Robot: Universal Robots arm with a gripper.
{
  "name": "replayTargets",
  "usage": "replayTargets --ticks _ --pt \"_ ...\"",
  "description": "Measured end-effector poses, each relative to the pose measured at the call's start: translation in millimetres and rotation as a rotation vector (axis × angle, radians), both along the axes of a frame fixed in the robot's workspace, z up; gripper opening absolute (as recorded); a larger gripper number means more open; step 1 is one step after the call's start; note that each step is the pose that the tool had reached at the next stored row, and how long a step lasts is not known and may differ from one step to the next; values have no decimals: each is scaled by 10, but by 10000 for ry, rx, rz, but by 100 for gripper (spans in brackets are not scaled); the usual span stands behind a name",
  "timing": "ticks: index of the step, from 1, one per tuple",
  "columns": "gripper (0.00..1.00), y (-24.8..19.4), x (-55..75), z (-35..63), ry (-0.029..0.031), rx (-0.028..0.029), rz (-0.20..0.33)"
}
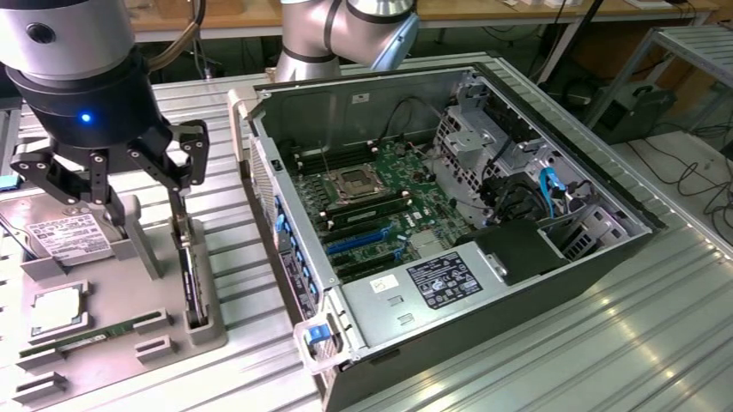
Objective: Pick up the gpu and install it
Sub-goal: 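Pick up the gpu and move the gpu toward the slot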
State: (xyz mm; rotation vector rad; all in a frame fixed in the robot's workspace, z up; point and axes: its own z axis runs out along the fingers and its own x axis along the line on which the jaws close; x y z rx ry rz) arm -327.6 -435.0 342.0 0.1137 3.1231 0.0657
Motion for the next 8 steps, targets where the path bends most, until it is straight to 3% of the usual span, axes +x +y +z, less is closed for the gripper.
replayTargets --ticks 8 --pt "60 -15 0 -30 3 0 0"
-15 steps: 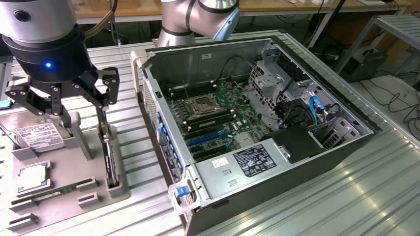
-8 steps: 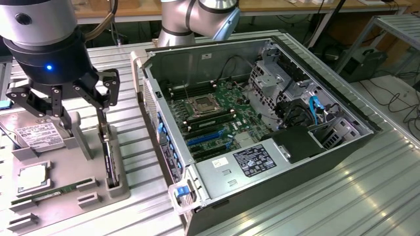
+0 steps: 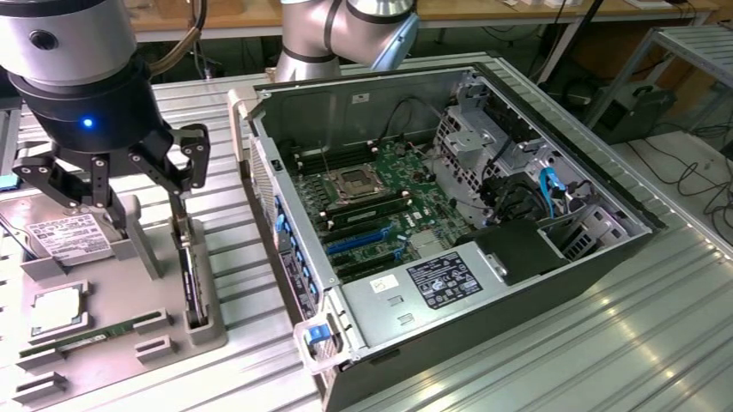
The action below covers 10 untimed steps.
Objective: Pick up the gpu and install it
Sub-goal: 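Pick up the gpu and move the gpu toward the slot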
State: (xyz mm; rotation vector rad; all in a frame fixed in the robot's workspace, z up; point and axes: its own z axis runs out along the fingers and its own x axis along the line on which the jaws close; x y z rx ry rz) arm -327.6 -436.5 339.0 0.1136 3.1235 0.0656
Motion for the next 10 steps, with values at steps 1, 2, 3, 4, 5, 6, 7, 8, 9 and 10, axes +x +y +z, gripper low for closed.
replayTargets --ticks 1,2,3,4,5,6,7,8,9,10 --pt "60 -3 0 -3 0 0 0" --pt "60 -6 0 -7 0 1 -1" --pt "60 -7 0 -10 1 0 -1" --pt "60 -26 0 -43 8 0 0" --pt "60 -46 0 -74 21 1 0" --pt "60 -66 9 -91 81 5 0" --pt "60 -67 69 -152 85 6 0" --pt "60 -66 82 -199 86 4 0" --pt "60 -66 82 -235 85 5 0" --pt "60 -67 82 -272 86 5 0"
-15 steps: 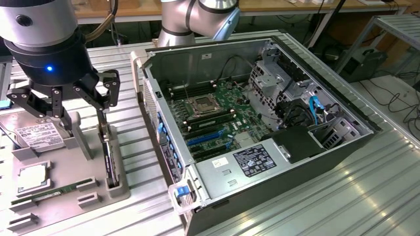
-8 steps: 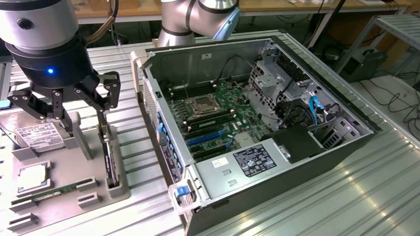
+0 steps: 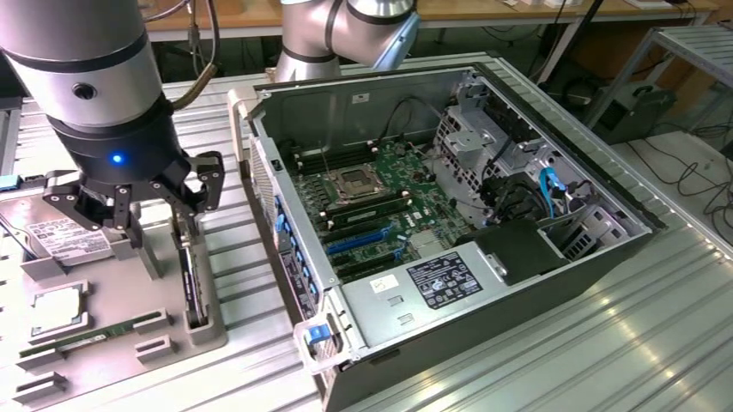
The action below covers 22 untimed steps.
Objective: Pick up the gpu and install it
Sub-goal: 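Pick up the gpu and move the gpu toward the slot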
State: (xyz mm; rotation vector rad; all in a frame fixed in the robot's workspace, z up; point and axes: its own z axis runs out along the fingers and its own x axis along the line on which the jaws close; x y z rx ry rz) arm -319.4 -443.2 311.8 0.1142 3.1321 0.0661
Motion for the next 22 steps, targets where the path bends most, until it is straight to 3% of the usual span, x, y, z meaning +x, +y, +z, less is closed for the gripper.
replayTargets --ticks 4,5,6,10,16,19,22 --pt "60 -20 0 -182 13 0 8" --pt "60 -36 8 -257 86 1 17" --pt "60 -37 11 -283 107 0 23" --pt "60 -62 11 -362 126 0 43" --pt "60 -84 11 -388 132 2 59" --pt "60 -87 11 -421 194 0 60" --pt "60 -87 15 -475 209 0 59"
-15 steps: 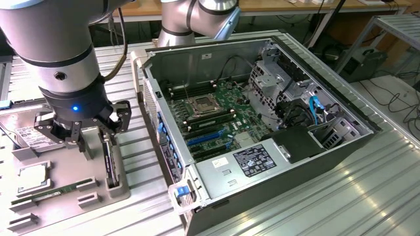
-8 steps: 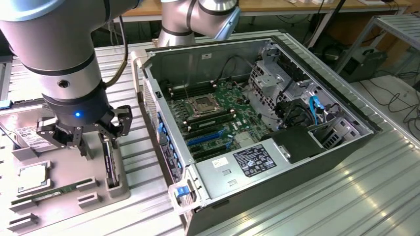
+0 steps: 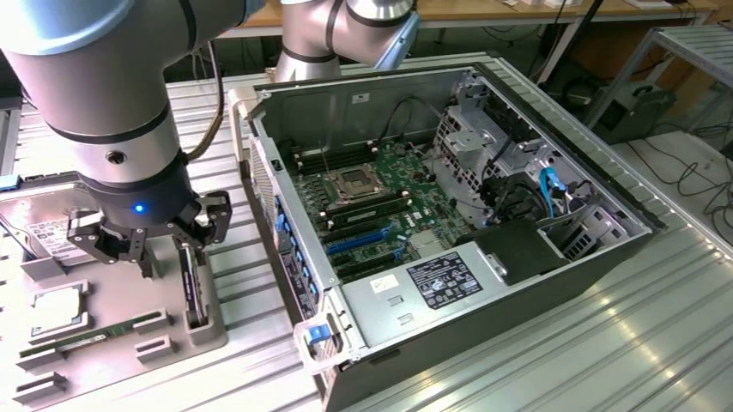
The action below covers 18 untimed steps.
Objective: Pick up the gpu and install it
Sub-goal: 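Pick up the gpu and move the gpu toward the slot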
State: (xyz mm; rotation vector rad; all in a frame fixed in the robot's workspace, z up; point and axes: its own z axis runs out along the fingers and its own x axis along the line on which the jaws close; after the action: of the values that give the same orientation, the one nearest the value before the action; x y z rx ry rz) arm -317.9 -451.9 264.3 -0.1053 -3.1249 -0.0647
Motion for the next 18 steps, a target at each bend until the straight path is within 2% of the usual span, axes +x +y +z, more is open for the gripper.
replayTargets --ticks 10,15,18 --pt "60 3 13 -172 -1 0 0" --pt "60 4 24 -219 -50 1 -1" --pt "60 3 25 -229 -54 -1 1"
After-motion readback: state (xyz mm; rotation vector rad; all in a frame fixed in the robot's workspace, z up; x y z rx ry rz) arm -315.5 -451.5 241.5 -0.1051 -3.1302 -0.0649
